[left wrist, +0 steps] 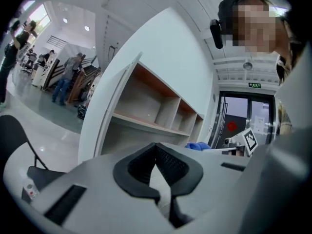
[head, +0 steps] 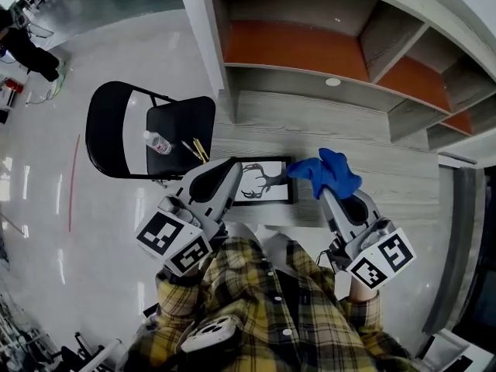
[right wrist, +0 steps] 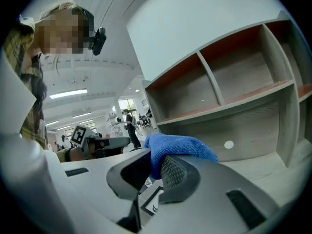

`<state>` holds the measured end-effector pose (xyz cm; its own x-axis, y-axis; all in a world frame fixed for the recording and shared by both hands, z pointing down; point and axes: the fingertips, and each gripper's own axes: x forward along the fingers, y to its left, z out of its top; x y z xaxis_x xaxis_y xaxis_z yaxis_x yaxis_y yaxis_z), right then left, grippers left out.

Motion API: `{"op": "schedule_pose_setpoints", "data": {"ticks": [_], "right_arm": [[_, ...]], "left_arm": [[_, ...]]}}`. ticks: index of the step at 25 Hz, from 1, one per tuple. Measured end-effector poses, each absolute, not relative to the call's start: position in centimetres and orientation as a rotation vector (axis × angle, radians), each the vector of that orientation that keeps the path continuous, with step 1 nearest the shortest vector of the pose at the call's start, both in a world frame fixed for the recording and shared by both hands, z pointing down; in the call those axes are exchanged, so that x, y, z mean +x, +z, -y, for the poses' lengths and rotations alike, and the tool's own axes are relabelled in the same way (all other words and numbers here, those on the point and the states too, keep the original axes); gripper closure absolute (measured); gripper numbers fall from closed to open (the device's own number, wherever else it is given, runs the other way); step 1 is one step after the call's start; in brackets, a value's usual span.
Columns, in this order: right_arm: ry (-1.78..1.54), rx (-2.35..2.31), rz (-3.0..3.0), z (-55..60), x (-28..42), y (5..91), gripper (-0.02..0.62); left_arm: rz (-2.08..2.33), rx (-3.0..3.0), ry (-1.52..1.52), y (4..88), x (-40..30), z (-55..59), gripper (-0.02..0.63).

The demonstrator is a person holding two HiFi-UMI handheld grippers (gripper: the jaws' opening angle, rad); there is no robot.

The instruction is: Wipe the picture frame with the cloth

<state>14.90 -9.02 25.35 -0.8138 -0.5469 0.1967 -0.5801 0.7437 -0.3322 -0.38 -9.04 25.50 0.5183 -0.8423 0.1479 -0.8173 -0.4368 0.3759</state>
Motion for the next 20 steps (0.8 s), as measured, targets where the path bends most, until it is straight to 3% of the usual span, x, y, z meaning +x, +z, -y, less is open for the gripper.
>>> {"op": "schedule_pose_setpoints", "data": {"ticks": [10, 20], "right_arm": [[0.659, 0.772, 2.733, 11.7, 12.5, 30.7, 0.554], [0.831, 0.756, 2.574, 11.8, 10.2, 36.9, 0.554]], "left_arm": [[1.367, 2.266, 0.181, 32.0, -2.9, 12.4, 0.600], [1.139, 2.108, 0.529, 45.9, -5.0, 15.2, 0.582]]}}
